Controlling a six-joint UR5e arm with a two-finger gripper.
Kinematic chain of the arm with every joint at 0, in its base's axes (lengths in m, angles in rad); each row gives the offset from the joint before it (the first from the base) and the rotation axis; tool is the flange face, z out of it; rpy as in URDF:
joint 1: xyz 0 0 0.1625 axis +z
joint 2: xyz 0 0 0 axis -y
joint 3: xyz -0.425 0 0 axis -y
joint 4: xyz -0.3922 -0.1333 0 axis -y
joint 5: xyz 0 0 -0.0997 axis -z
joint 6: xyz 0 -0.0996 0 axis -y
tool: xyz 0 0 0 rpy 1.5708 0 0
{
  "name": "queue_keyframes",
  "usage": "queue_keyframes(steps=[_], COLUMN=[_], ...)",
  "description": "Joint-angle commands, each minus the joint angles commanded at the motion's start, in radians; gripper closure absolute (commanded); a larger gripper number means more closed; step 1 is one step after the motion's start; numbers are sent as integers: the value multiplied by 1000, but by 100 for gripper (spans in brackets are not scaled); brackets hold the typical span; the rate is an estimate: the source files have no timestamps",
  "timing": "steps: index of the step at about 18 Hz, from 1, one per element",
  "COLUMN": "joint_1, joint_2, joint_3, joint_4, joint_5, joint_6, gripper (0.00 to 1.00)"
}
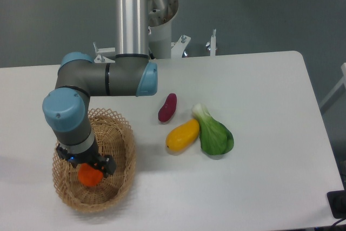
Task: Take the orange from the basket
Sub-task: 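Close the gripper around the orange inside the basket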
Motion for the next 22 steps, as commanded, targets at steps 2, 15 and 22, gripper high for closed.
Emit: queue_keyframes(steps=[2, 15, 22], joint_1=[-11, -31, -31], joint_2=[-8, -14, -14], joint_3=[-2, -11, -14], joint_4=[17, 22, 23], joint_5=[6, 28, 26], joint_6=[0, -2, 2], gripper=[0, 7, 14])
